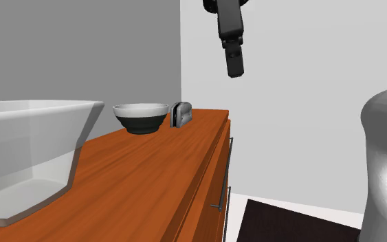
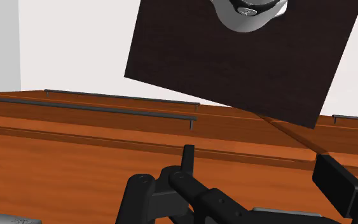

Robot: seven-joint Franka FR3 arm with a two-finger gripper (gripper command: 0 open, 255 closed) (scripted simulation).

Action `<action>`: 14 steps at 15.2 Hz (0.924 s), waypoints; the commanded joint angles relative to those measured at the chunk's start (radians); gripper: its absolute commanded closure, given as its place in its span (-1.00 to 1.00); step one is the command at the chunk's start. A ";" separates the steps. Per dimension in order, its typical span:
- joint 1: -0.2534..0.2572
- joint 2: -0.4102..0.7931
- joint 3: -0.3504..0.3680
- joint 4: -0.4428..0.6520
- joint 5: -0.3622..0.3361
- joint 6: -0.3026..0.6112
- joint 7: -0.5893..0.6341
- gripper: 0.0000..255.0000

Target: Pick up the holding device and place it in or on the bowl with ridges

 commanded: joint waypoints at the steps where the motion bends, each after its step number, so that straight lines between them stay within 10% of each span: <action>1: 0.000 0.000 0.000 0.000 0.000 0.000 0.000 -1.00; 14: -0.157 0.462 -0.035 0.252 -0.001 0.251 0.272 -1.00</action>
